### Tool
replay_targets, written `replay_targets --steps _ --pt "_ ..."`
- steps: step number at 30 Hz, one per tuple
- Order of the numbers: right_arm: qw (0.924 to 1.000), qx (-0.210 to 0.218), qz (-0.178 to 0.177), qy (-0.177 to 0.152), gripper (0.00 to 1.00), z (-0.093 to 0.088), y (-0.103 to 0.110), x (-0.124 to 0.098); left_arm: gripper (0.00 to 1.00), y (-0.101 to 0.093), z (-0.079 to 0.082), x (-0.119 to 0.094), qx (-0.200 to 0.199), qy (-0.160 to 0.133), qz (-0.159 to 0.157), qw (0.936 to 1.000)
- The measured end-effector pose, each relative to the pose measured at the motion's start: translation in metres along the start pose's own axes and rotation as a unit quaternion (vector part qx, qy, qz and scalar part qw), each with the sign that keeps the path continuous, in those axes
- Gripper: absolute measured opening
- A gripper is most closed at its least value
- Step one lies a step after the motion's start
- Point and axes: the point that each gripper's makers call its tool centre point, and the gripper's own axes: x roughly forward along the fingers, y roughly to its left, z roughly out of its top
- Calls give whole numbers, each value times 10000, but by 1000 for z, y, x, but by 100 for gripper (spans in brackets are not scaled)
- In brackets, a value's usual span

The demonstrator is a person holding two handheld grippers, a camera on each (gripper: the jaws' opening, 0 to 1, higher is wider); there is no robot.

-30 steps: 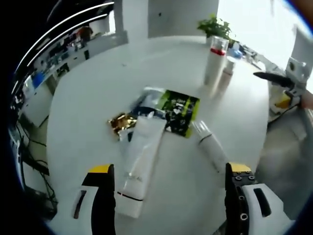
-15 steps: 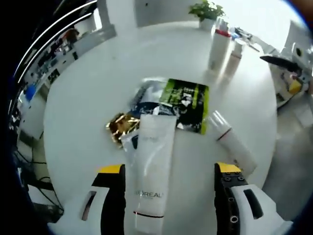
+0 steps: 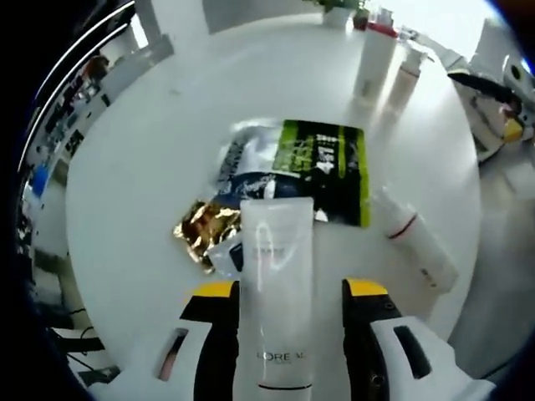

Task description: Arrange the skincare products in the storage area until every visible bottle or jar stands upright without overlapping.

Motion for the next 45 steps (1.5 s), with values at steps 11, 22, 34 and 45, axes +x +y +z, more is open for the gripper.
replay_targets --steps 11,22,34,45 --pt "10000 20 -12 24 92 -1 -1 0 32 6 -6 5 119 338 20 9994" --pt "10000 9 -7 42 91 -2 -1 1 31 8 -7 6 120 441 -17 9990" --pt "10000 -7 -21 32 90 -1 -1 0 28 11 -5 6 -174 256 170 9994" --pt "10000 -35 67 55 89 -2 3 1 28 6 2 -8 -265 -172 207 9993"
